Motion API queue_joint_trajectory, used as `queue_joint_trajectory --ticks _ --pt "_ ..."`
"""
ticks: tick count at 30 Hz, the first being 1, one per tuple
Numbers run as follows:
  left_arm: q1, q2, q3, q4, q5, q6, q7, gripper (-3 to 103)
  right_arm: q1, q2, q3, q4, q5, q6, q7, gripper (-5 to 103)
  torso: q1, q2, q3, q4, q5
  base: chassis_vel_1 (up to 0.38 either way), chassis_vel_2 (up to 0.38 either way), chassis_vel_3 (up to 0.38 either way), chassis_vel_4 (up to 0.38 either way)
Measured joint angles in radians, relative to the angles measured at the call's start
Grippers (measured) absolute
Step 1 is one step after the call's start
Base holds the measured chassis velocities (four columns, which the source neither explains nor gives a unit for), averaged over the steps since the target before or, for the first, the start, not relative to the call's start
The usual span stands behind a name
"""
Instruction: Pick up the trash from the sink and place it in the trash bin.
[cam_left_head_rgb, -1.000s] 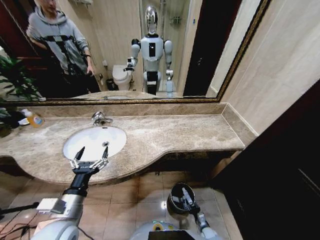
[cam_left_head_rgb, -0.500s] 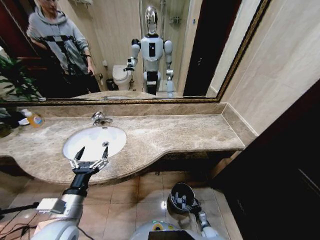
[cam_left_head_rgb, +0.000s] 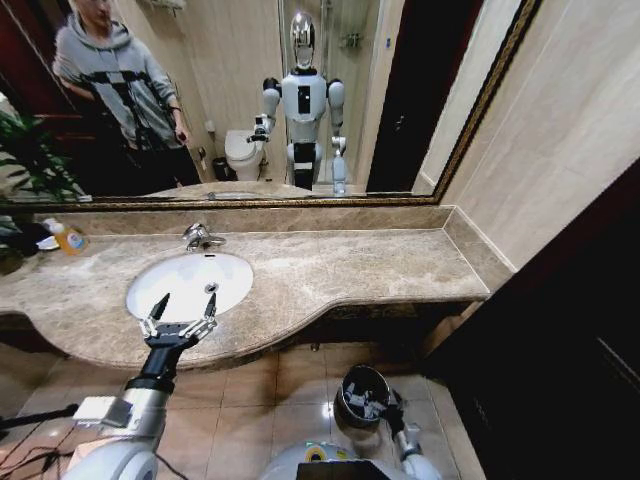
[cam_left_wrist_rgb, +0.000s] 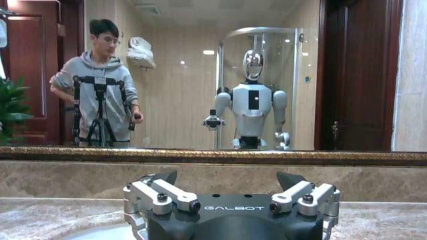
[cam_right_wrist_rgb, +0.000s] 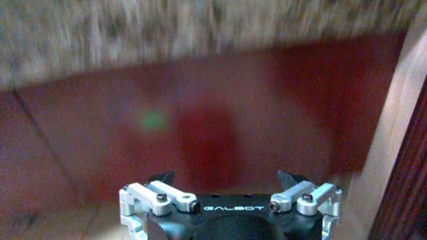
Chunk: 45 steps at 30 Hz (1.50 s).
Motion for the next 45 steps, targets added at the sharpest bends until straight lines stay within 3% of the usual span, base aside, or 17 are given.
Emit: queue_joint_trajectory --ticks 4,6,7,9,15,19,27,30,31,38,45 --pt "0.0 0.0 0.0 0.0 0.0 0.0 0.0 100 -0.07 -0.008 0.071 0.194 -0.037 0.018 0.003 100 0.0 0.0 0.0 0.0003 0.0 0.0 0.0 0.0 0.0" --pt "0.0 0.0 0.0 0.0 0.0 0.0 0.0 100 -0.128 -0.01 0.12 0.353 -0.04 -0.005 0.005 100 0.0 0.0 0.0 0.0001 -0.0003 0.0 0.0 0.0 0.0" --pt "0.0 0.0 0.0 0.0 0.0 0.0 0.0 100 -0.128 -0.01 0.12 0.353 -0.04 -0.005 0.005 100 0.0 0.0 0.0 0.0001 -0.0003 0.0 0.0 0.0 0.0" --pt "0.0 0.0 0.0 0.0 0.0 0.0 0.0 100 -0.216 -0.01 0.161 0.561 -0.032 -0.046 0.027 100 0.0 0.0 0.0 0.0004 -0.0002 0.0 0.0 0.0 0.0" --pt "0.0 0.0 0.0 0.0 0.0 0.0 0.0 100 -0.329 -0.01 0.187 0.768 -0.025 -0.088 0.037 100 0.0 0.0 0.0 -0.0001 -0.0004 0.0 0.0 0.0 0.0" --pt "0.0 0.0 0.0 0.0 0.0 0.0 0.0 100 -0.346 0.02 0.206 0.882 -0.077 -0.105 0.023 100 0.0 0.0 0.0 0.0002 0.0001 0.0 0.0 0.0 0.0" --pt "0.0 0.0 0.0 0.0 0.0 0.0 0.0 100 -0.293 0.043 0.2 1.049 -0.089 -0.274 0.016 100 0.0 0.0 0.0 0.0004 0.0 0.0 0.0 0.0 0.0" --pt "0.0 0.0 0.0 0.0 0.0 0.0 0.0 100 -0.305 0.024 0.189 1.163 -0.094 -0.423 0.023 100 0.0 0.0 0.0 0.0003 -0.0003 0.0 0.0 0.0 0.0" --pt "0.0 0.0 0.0 0.0 0.0 0.0 0.0 100 -0.305 0.024 0.189 1.163 -0.094 -0.423 0.023 100 0.0 0.0 0.0 0.0003 -0.0003 0.0 0.0 0.0 0.0" --pt "0.0 0.0 0.0 0.0 0.0 0.0 0.0 100 -0.279 0.04 0.202 1.329 -0.11 -0.626 0.026 100 0.0 0.0 0.0 0.0003 -0.0003 0.0 0.0 0.0 0.0" --pt "0.0 0.0 0.0 0.0 0.0 0.0 0.0 100 -0.27 0.068 0.189 1.361 -0.161 -0.62 0.001 100 0.0 0.0 0.0 0.0003 -0.0002 0.0 0.0 0.0 0.0"
